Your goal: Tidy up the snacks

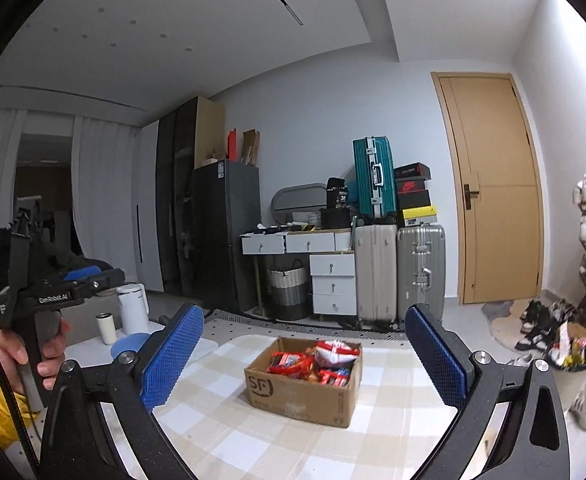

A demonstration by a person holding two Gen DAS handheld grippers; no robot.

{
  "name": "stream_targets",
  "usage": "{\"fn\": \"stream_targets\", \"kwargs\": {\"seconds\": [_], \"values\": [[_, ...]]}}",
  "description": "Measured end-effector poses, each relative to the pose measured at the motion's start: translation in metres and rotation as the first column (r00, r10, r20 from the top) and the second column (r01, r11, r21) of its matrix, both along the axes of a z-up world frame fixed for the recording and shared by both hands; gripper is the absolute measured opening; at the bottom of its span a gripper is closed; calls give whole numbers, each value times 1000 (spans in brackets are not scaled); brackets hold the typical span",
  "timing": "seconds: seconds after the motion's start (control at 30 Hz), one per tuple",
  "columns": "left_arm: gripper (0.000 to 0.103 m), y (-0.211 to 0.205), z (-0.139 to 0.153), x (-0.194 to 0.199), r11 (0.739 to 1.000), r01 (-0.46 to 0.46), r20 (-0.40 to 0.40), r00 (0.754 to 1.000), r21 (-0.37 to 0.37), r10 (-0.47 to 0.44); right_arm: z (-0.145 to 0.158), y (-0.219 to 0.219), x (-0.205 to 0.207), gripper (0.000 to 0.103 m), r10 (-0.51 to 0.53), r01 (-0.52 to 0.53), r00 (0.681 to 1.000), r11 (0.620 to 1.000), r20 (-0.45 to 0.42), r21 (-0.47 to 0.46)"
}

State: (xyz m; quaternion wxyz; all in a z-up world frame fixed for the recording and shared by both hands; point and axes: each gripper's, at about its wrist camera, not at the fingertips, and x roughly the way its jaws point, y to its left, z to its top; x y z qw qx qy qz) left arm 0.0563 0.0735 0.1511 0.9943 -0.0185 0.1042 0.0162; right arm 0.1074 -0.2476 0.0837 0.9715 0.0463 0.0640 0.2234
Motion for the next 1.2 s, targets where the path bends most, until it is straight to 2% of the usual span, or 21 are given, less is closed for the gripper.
{"fn": "stream_targets", "kwargs": {"seconds": [0.1, 0.43, 0.63, 0.77, 0.97, 1.07, 1.2], "values": [[103, 5, -16, 8, 999, 17, -43, 999, -27, -18, -14, -4, 1, 103, -9, 9, 1000, 1000, -23, 19], [103, 7, -86, 63, 1000, -7, -114, 994, -30, 4, -70, -5, 29, 103, -49, 54, 990, 998, -132, 41], [103, -3, -148, 108, 1000, 16, -169, 985, -27, -20, -107, 9, 56, 103, -79, 82, 982, 997, -172, 13], [103, -10, -184, 144, 1000, 13, -202, 979, -24, -18, -132, 25, 75, 103, -90, 86, 985, 996, -148, -35], [103, -12, -229, 185, 999, -5, -208, 978, -35, -3, -166, 46, 110, 103, -98, 84, 981, 992, -168, -94], [103, -15, -247, 202, 1000, -10, -191, 982, -9, 8, -178, 48, 126, 103, -122, 109, 976, 991, -181, -81], [103, -14, -264, 215, 1000, 4, -164, 986, -16, -7, -187, 48, 135, 103, -146, 134, 971, 988, -191, -75]]}}
